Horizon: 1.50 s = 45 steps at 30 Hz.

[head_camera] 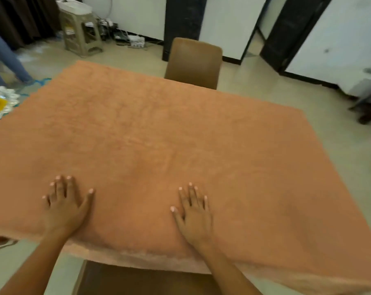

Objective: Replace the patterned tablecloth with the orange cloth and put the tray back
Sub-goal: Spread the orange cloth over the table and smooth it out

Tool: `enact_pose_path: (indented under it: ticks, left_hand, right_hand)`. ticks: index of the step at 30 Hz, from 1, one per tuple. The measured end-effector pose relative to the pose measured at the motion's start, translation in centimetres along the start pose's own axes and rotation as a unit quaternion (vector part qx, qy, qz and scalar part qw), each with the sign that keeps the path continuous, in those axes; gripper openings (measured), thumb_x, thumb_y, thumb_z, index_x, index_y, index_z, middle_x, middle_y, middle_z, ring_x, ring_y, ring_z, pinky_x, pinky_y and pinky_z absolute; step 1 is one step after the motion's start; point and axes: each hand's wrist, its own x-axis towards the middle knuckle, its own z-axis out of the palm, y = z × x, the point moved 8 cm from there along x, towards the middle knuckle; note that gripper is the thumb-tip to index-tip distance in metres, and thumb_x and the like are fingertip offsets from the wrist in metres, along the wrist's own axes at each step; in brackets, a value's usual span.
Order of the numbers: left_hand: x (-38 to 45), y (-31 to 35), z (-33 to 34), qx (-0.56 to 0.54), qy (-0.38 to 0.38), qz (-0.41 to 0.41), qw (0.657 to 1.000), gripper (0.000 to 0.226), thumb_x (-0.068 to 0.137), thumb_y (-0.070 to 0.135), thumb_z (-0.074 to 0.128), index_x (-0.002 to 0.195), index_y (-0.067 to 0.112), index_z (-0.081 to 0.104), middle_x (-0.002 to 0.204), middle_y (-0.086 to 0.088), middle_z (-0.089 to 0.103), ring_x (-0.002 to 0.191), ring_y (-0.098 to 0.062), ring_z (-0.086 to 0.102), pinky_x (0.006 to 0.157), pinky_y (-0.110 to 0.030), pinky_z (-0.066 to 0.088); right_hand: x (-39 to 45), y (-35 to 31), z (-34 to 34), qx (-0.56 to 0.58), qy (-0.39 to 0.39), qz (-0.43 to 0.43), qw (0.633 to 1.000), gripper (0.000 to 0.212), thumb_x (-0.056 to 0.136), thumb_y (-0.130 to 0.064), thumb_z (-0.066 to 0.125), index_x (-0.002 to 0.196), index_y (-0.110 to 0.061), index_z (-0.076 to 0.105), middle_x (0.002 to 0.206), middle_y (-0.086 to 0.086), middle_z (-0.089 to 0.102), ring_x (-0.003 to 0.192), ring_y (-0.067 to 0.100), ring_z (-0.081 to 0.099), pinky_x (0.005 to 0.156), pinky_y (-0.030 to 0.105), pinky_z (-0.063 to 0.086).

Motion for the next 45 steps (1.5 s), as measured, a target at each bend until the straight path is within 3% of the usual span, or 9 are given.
enact_pose_path:
  ticks: [4,11,14,17,23,30,34,40,45]
  left_hand:
    - [-3.7,5.1,1.5,-0.005,-0.015,-0.007,1.000,0.076,0.095,0.052,0.035,0.147,-0.001,0.021,0.153,-0.028,0.015,0.140,-0.045,0.013,0.111,-0.058,0.012]
    - [-18.4,24.5,6.9,-0.004,-0.106,0.170,0.980,0.104,0.069,0.076,-0.019,0.149,0.010,-0.002,0.155,-0.017,-0.008,0.145,-0.037,0.000,0.115,-0.051,0.006]
    - [-22.1,30.3,9.2,0.025,-0.115,0.215,0.970,0.102,0.080,0.073,-0.016,0.147,0.010,0.026,0.150,-0.024,0.024,0.137,-0.039,0.029,0.101,-0.055,0.037]
    - [-24.4,34.3,11.2,0.009,-0.139,0.217,0.966,0.073,0.094,0.062,0.006,0.129,0.012,0.045,0.128,-0.027,0.055,0.120,-0.038,0.037,0.080,-0.054,0.051]
    - [-29.3,43.3,14.1,0.045,-0.139,0.210,0.967,0.083,0.093,0.064,0.011,0.127,0.002,0.055,0.134,-0.032,0.046,0.129,-0.041,0.027,0.106,-0.042,0.015]
    - [-35.7,56.5,17.1,0.025,-0.185,0.212,0.959,0.089,0.091,0.068,0.007,0.136,0.003,0.047,0.143,-0.028,0.037,0.128,-0.044,0.042,0.099,-0.051,0.036]
    - [-36.4,62.5,18.0,0.012,-0.195,0.278,0.940,0.111,0.065,0.080,-0.026,0.150,0.015,0.001,0.150,-0.006,-0.018,0.145,-0.025,-0.006,0.113,-0.037,-0.006]
    - [-33.0,68.3,19.2,0.007,-0.160,0.230,0.960,0.122,0.056,0.080,-0.032,0.151,0.012,0.003,0.156,-0.020,-0.011,0.145,-0.034,-0.009,0.116,-0.043,-0.003]
    - [-38.0,74.3,21.6,-0.003,-0.153,0.249,0.956,0.073,0.097,0.049,0.012,0.139,-0.005,0.039,0.147,-0.032,0.024,0.136,-0.046,0.028,0.113,-0.048,0.008]
  right_hand:
    - [-5.9,14.8,-2.7,-0.024,0.035,0.141,0.989,0.078,0.085,-0.070,-0.007,0.150,-0.030,0.011,0.158,0.000,0.004,0.146,0.020,0.007,0.116,0.042,0.008]
    - [-11.7,23.1,-4.0,-0.006,-0.007,0.259,0.966,0.082,0.084,-0.066,-0.007,0.149,-0.021,0.015,0.156,0.005,0.018,0.143,0.025,0.020,0.114,0.048,0.018]
    - [-11.3,23.3,-3.7,0.010,-0.012,0.230,0.973,0.074,0.093,-0.060,0.006,0.136,-0.017,0.049,0.144,0.008,0.044,0.130,0.027,0.045,0.105,0.046,0.028]
    - [-12.7,26.2,-4.3,-0.019,-0.013,0.141,0.990,0.066,0.093,-0.062,0.016,0.140,-0.026,0.043,0.148,0.001,0.038,0.135,0.017,0.033,0.108,0.037,0.014]
    - [-19.3,42.7,-7.2,0.006,0.024,0.156,0.987,0.068,0.090,-0.065,0.013,0.145,-0.028,0.026,0.157,-0.009,0.013,0.144,0.008,0.009,0.104,0.040,0.021]
    - [-21.1,52.5,-8.8,0.039,-0.011,0.172,0.984,0.070,0.092,-0.063,0.015,0.141,-0.020,0.040,0.152,0.003,0.030,0.143,0.015,0.015,0.110,0.040,0.010]
    - [-20.2,52.9,-8.9,0.040,-0.033,0.073,0.996,0.065,0.093,-0.061,0.023,0.146,-0.024,0.030,0.155,-0.001,0.023,0.143,0.017,0.019,0.113,0.038,0.004]
    - [-23.2,54.4,-9.1,0.076,-0.017,0.020,0.997,0.064,0.094,-0.059,0.025,0.143,-0.018,0.038,0.152,-0.002,0.033,0.139,0.014,0.027,0.110,0.037,0.013]
    - [-20.6,59.0,-12.9,0.151,0.062,0.026,0.986,0.044,0.097,-0.041,0.036,0.131,-0.017,0.051,0.137,-0.001,0.051,0.123,0.016,0.050,0.106,0.029,0.028]
